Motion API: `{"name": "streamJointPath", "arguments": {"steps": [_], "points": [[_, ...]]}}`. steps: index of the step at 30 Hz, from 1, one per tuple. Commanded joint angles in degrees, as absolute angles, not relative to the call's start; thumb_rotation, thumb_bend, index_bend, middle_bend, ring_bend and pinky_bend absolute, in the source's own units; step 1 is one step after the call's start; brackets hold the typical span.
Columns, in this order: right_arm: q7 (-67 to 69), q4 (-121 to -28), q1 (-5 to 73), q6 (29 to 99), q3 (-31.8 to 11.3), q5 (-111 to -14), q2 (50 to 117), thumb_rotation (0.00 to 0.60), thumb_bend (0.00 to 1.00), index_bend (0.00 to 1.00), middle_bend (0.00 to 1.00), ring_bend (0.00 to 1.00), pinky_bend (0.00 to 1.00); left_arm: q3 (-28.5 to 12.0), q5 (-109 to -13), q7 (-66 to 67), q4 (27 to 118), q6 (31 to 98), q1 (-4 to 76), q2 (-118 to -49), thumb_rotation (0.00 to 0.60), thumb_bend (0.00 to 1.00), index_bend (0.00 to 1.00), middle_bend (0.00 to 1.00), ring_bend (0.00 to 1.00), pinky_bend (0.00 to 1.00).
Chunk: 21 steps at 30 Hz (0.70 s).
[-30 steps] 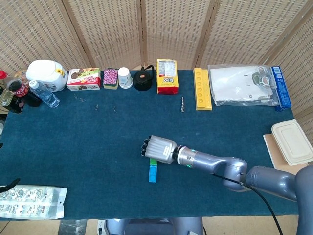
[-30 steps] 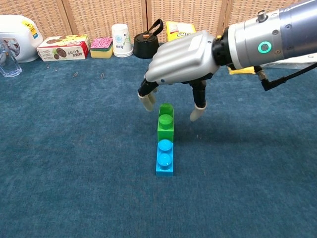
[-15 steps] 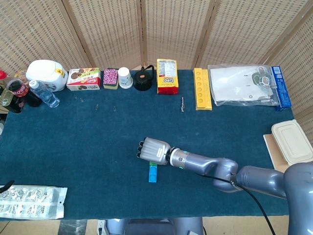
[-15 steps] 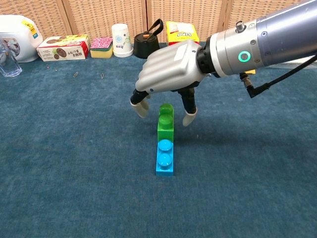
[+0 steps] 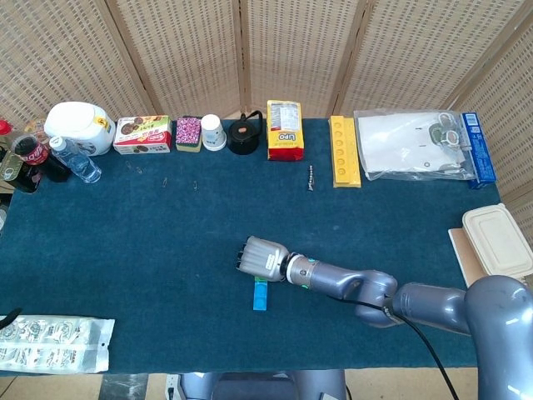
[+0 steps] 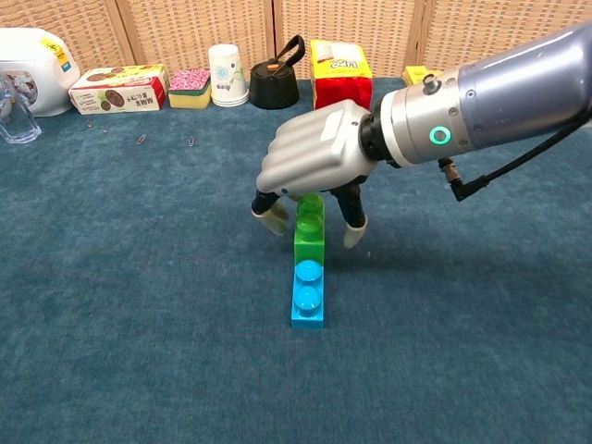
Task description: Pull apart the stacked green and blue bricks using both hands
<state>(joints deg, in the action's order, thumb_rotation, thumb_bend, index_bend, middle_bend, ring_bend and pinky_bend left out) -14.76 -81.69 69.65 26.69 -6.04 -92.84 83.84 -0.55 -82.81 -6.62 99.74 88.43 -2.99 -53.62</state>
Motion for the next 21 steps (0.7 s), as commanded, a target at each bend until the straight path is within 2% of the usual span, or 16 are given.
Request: {"name": "streamJointPath", "arguments": {"steps": [1,7,14,21], "points": [[-14.4,-80.7,69.5,28.0,-5.6,-92.7,85.0,0.6,0.0,0.45,0.45,0.53,0.55,-0.5,-82.8,-6.7,99.7,88.5,-3.1,-53.6,0.523,0.18,0.11,0.08,0.0,0.14],[-12.0,-79.2,69.3,31.0,-5.3,-93.3,86.3,0.6,0.01,0.57,0.58,0.66,0.68,-0.5,-82.8,-6.9,99.5,88.7,-3.3,-53.6,0.52,0.18,0.11,0.08,0.0,0.14],[-6.3,-79.8,67.3,36.8,-5.7,-92.6,85.2,0.6,0.02,0.61,0.62,0.7,0.71,-0.5,-83.6,-6.7,99.6,87.9,-2.7,-53.7,0.521,0.18,0.11,0.08,0.0,0.14],[-0.4,-84.6,62.5,43.3,-8.1,-87.2,80.3,0.6,0.03,0.62,0.64,0.73,0.74,0.1,-87.1,-5.5,101.1,85.4,-0.4,-53.0,0.524,0.17,0.11,0.08,0.0,0.14]]}}
